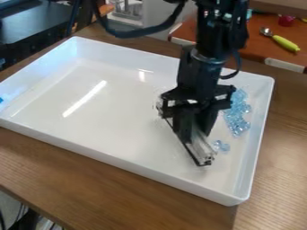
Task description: Sweep into pile
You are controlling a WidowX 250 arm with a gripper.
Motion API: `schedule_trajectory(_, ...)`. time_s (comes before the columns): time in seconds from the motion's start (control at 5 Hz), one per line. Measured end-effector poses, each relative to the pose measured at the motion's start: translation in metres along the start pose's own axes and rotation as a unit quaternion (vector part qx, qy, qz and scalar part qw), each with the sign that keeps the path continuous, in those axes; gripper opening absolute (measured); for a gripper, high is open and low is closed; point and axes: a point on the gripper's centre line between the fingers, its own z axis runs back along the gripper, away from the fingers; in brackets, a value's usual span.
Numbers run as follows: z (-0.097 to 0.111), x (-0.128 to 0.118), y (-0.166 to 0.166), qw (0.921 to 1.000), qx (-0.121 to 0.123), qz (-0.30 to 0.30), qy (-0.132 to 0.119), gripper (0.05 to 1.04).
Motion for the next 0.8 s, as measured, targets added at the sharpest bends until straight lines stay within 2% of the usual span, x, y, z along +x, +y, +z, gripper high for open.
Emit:
schedule_trajectory(0.2,-0.011,-0.002,-0.005,0.9999,-0.001,0.016,0.003,0.375)
schedule_trajectory(0.4,-0.013,-0.002,-0.010,0.9996,-0.001,0.027,0.008,0.375)
schedule_trajectory(0.6,-0.011,0.004,-0.025,0.9994,-0.010,0.033,0.010,0.375)
schedule_trajectory(0.8,-0.011,0.017,-0.033,0.9987,-0.008,0.050,0.012,0.375)
